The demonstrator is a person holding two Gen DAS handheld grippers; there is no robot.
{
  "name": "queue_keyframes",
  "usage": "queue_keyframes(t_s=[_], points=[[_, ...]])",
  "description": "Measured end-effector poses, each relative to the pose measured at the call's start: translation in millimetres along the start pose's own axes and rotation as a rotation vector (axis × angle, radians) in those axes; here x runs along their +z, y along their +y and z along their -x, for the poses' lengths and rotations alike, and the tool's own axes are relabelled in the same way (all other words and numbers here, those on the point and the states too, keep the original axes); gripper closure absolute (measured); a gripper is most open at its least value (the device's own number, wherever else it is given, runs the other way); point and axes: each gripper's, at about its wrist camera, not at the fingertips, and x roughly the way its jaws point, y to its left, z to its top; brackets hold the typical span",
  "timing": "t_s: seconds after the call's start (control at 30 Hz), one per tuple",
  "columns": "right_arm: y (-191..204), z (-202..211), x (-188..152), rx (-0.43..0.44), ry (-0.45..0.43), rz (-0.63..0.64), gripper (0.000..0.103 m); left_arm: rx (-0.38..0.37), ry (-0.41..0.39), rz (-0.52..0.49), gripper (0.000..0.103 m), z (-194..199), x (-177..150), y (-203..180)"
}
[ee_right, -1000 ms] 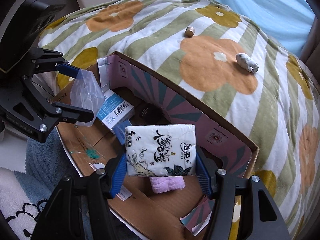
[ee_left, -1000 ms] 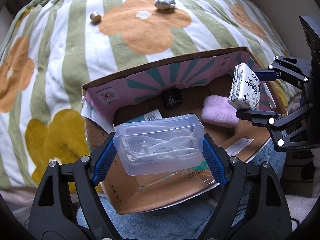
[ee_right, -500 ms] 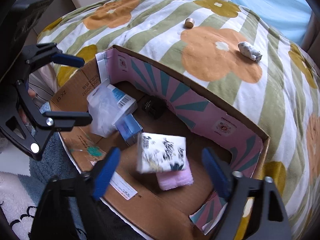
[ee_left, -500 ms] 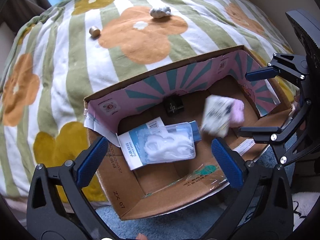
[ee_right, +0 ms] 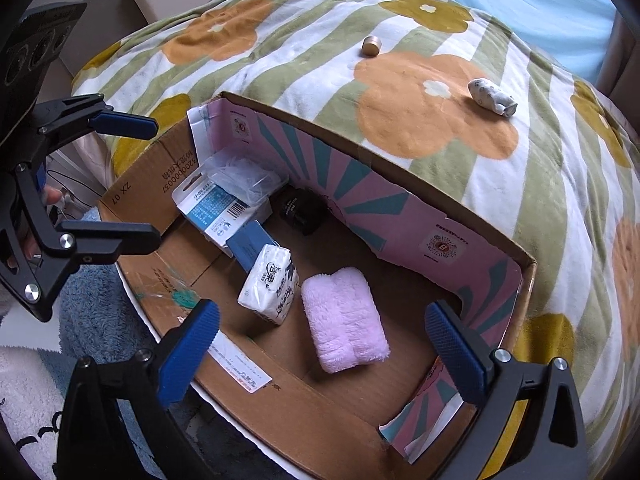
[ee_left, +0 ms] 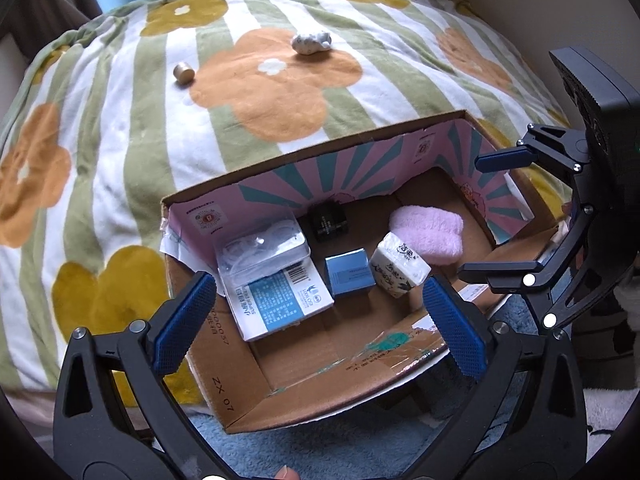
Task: Organize objects
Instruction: 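Open both tools to drop the case and tissue pack into the box, then move both tools back over the beige jar and white sock on the blanket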
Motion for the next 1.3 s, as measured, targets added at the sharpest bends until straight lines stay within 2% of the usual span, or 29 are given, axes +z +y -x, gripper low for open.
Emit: queue_keyframes(t_s=[0.17,0.37,0.47,0.63,0.8,1.0,1.17,1.3], points=[[4,6,-1,-0.051,-0.036,0.007,0.001,-0.017,-0.013,0.034,0.000,3,0,7],[2,8,-1,-0.066,-0.059,-0.007,0.001,-0.002,-0.027,0.041,0.000,4,-2,14],[1,9,-1,-0.071,-0.068,-0.012,0.001,0.009,-0.057,0.045,0.000,9,-2,17],[-4,22,5,-0.081,-0.121,-0.026,0.001,0.050,-0.155,0.034,0.000,27,6,24],[-20,50,23,-0.141,-0.225,-0.039,0.001,0.072,-0.252,0.030,0.000,50,32,41],[-54,74,57,-0.150,-0.327,-0.099,0.001,0.104,-0.378,-0.001,0.000,68,73,64],[-87,80,89,-0.188,-0.412,-0.122,0.001,0.139,-0.433,-0.014,0.000,53,110,91],[-122,67,114,-0.203,-0.449,-0.149,0.001,0.157,-0.441,-0.027,0.000,18,137,113]])
